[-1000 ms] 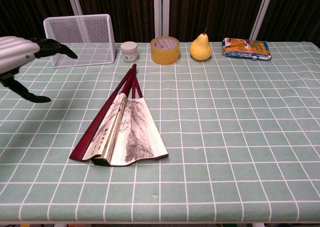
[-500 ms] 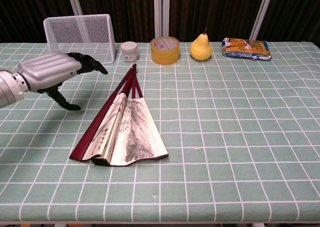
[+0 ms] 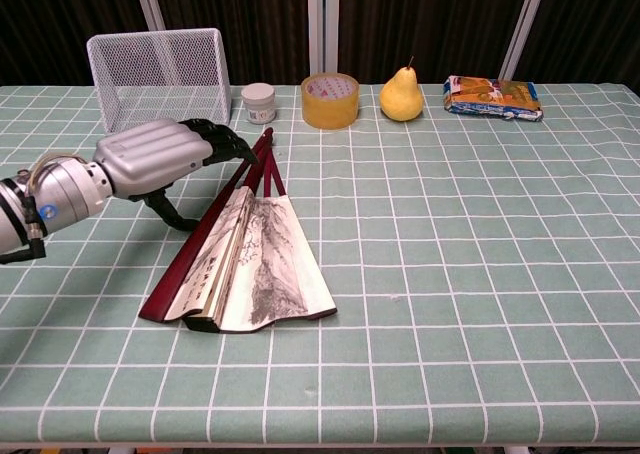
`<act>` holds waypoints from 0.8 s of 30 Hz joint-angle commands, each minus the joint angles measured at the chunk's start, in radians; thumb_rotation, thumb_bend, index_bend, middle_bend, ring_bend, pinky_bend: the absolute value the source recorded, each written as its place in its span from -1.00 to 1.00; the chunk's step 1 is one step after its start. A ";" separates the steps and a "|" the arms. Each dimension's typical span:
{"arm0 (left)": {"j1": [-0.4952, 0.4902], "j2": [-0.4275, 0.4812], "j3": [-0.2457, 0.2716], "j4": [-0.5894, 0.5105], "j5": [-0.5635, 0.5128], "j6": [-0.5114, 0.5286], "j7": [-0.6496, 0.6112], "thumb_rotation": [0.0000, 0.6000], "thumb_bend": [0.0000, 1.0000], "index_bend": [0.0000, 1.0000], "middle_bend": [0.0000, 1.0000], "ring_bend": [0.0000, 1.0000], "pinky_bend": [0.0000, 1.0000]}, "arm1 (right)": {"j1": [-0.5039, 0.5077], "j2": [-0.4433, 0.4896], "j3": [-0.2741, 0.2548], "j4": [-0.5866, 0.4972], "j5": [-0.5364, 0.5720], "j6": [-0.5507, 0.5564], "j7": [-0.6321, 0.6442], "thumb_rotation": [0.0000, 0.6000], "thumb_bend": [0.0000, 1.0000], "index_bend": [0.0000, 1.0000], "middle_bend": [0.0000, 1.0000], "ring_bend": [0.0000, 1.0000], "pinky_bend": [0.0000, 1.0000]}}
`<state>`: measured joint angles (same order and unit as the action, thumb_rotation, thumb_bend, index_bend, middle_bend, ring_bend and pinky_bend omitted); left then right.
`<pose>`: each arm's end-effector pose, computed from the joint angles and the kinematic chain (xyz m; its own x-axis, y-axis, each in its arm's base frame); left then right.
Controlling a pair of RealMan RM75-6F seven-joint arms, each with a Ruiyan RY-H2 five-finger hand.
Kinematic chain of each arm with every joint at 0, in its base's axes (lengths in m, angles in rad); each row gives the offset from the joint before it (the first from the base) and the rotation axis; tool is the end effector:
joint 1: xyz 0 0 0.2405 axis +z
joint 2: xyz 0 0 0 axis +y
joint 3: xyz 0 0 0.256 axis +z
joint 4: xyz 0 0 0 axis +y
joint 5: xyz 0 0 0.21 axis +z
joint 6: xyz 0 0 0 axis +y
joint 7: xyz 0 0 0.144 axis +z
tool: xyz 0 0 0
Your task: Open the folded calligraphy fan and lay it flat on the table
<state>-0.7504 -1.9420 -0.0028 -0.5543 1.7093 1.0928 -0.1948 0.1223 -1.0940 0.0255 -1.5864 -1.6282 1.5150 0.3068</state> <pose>-0.1991 0.3594 -0.0833 0.6292 0.0589 0.7750 0.6198 -0.6396 -0.4546 -0.2948 -0.1864 0.1624 0.1614 -0.0267 0.9865 -0.9739 -0.1660 0.1549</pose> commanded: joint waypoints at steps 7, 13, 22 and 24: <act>-0.024 -0.044 0.021 0.044 -0.003 0.015 -0.056 1.00 -0.67 -0.46 -0.71 -0.84 -0.75 | -0.001 -0.001 0.002 0.002 0.001 0.004 0.004 1.00 -0.39 -0.87 -0.81 -1.00 -1.00; -0.026 -0.057 0.029 0.058 -0.013 0.019 -0.078 1.00 -0.41 -0.29 -0.67 -0.81 -0.74 | -0.002 -0.001 0.002 0.007 0.003 0.003 0.012 1.00 -0.39 -0.87 -0.81 -1.00 -1.00; -0.024 -0.064 0.039 0.062 -0.023 0.037 -0.104 1.00 -0.24 -0.15 -0.62 -0.78 -0.73 | -0.003 -0.003 0.002 0.015 0.001 0.007 0.022 1.00 -0.39 -0.87 -0.81 -1.00 -1.00; -0.021 -0.066 0.038 0.060 -0.027 0.043 -0.114 1.00 -0.24 -0.12 -0.61 -0.77 -0.73 | -0.003 -0.004 0.001 0.017 0.000 0.006 0.024 1.00 -0.39 -0.87 -0.81 -1.00 -1.00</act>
<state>-0.7728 -2.0070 0.0354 -0.4936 1.6838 1.1337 -0.3060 0.1194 -1.0980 0.0262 -1.5699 -1.6285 1.5215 0.3309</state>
